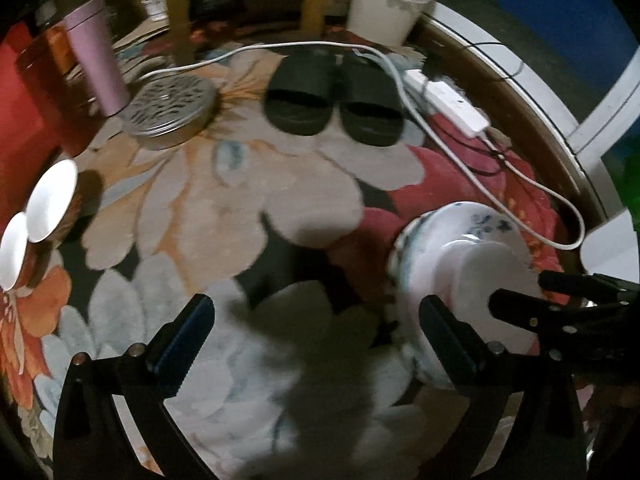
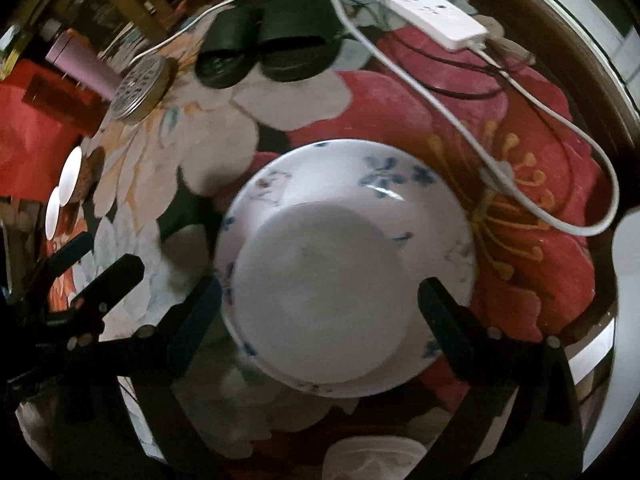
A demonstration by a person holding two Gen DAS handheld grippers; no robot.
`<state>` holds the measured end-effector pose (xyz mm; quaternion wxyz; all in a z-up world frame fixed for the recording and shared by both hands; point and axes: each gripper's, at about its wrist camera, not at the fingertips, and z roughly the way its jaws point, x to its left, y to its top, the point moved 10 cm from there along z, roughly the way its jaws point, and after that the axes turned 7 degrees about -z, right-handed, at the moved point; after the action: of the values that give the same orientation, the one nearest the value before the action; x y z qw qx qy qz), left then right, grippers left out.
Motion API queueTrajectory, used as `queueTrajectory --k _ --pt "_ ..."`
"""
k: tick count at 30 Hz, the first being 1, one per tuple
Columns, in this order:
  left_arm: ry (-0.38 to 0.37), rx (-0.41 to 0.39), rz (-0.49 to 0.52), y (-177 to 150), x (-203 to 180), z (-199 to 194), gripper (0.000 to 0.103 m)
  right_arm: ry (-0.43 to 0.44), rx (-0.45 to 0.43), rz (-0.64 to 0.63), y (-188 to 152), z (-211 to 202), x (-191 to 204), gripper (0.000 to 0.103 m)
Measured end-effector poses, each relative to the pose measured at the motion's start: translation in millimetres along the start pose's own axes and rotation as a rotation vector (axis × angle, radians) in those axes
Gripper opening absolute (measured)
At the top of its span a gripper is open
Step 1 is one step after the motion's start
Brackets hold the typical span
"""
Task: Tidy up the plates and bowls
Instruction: 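Move the right gripper back to the two remaining white bowls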
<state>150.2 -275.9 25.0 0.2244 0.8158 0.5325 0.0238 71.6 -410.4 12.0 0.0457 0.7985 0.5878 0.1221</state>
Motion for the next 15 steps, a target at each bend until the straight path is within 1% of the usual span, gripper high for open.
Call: queueTrajectory --k 3,9,15 --pt "0.026 -0.008 -0.018 -0.8 23.4 -4.5 0.102 0.003 -0.002 -0.039 4.0 1.7 18.7 0.099" --pt "0.064 -0.017 -0.089 -4.3 71.1 -14.3 0.102 0.015 -0.019 -0.091 11.9 2.0 50.9 0.099" --pt "0.087 -0.018 -0.148 -11.8 111.0 -21.5 0.102 0.042 -0.018 -0.164 17.0 9.2 92.0 0.099"
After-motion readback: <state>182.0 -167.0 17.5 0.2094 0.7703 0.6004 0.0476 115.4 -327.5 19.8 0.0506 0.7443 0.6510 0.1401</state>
